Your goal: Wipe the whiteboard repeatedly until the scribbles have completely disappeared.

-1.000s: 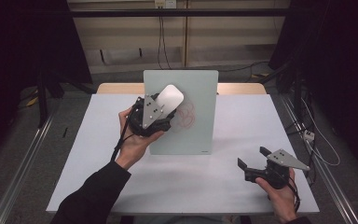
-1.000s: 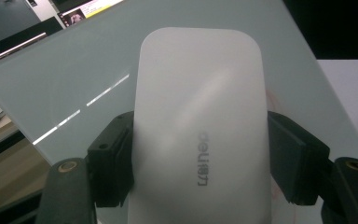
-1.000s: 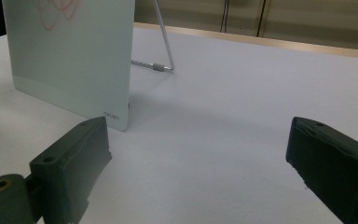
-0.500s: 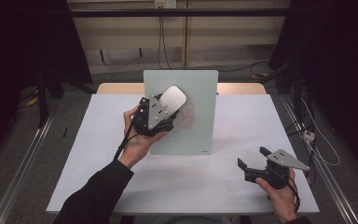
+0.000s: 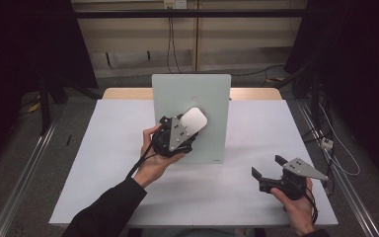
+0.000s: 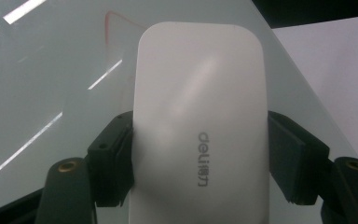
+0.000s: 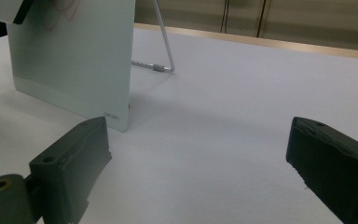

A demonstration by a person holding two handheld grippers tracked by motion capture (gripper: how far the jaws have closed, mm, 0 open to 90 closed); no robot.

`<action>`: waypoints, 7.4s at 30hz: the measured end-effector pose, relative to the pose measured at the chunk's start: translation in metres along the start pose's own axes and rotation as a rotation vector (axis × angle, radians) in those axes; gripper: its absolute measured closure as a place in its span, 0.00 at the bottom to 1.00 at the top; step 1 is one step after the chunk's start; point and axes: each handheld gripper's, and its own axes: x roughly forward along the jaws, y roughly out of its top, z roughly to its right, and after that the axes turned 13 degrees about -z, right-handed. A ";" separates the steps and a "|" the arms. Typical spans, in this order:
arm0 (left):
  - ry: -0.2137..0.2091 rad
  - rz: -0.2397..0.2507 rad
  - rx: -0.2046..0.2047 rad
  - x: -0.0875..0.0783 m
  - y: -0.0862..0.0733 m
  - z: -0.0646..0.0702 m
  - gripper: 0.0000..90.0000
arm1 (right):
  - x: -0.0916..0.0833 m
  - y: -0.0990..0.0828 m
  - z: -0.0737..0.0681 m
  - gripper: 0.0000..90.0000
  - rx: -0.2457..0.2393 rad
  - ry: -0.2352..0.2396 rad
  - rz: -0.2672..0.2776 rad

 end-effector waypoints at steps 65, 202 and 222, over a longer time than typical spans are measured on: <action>-0.072 -0.046 0.090 0.015 0.013 0.020 0.35 | -0.001 0.000 0.000 0.07 0.000 0.003 0.001; -0.148 -0.180 0.168 0.025 0.002 0.038 0.34 | -0.002 0.000 0.000 0.07 0.004 0.006 0.009; -0.165 -0.246 0.240 0.028 -0.021 0.055 0.34 | -0.002 -0.001 0.001 0.07 0.005 0.003 0.008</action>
